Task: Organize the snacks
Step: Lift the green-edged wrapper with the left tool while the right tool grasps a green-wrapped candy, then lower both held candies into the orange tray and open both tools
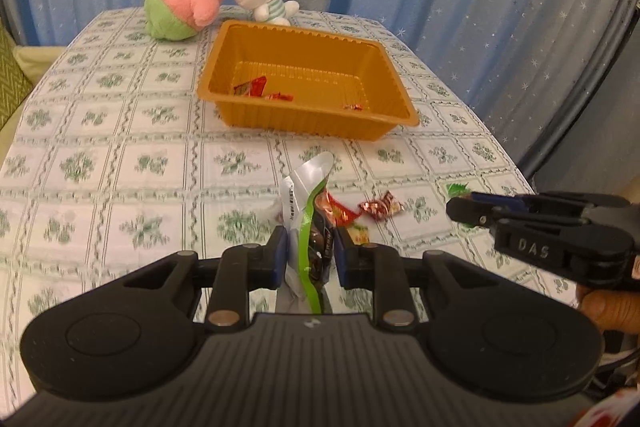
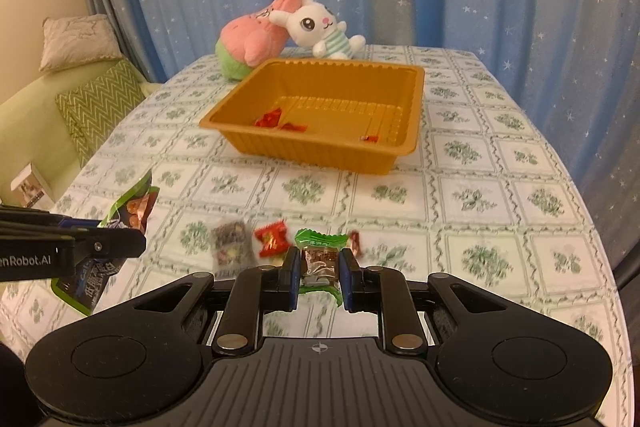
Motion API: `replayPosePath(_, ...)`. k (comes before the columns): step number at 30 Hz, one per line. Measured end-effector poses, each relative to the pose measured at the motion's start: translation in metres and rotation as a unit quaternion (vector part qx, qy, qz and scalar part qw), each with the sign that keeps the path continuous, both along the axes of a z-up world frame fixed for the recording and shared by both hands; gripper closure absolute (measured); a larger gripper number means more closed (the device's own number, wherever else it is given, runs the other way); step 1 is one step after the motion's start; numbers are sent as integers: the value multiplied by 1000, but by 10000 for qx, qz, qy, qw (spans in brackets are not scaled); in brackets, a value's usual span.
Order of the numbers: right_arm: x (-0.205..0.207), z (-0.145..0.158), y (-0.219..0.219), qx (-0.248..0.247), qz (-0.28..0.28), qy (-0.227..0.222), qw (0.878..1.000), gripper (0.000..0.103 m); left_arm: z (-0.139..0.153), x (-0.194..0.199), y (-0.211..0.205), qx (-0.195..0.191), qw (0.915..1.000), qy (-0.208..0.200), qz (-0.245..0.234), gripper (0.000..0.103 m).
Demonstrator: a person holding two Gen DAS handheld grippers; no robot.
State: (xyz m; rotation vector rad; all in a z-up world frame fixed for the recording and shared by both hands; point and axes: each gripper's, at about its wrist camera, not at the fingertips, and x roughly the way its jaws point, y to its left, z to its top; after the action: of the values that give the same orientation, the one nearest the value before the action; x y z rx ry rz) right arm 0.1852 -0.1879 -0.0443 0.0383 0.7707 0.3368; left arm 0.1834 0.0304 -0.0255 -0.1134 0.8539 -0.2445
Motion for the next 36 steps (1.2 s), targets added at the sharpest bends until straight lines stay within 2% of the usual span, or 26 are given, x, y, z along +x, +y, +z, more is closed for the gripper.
replayPosePath(11, 80, 33, -9, 125, -73, -146, 9998, 83, 27, 89, -7, 55, 9992, -247, -309, 81)
replayPosePath(16, 122, 38, -8, 119, -79, -162, 9998, 83, 31, 130, -8, 38, 9990, -292, -339, 81)
replayPosePath(25, 185, 27, -7, 158, -184, -30, 9997, 83, 16, 197, -10, 111, 9992, -156, -338, 81)
replayPosePath(36, 221, 10, -6, 186, -322, 120, 9992, 83, -1, 239, -18, -3, 9993, -51, -382, 80)
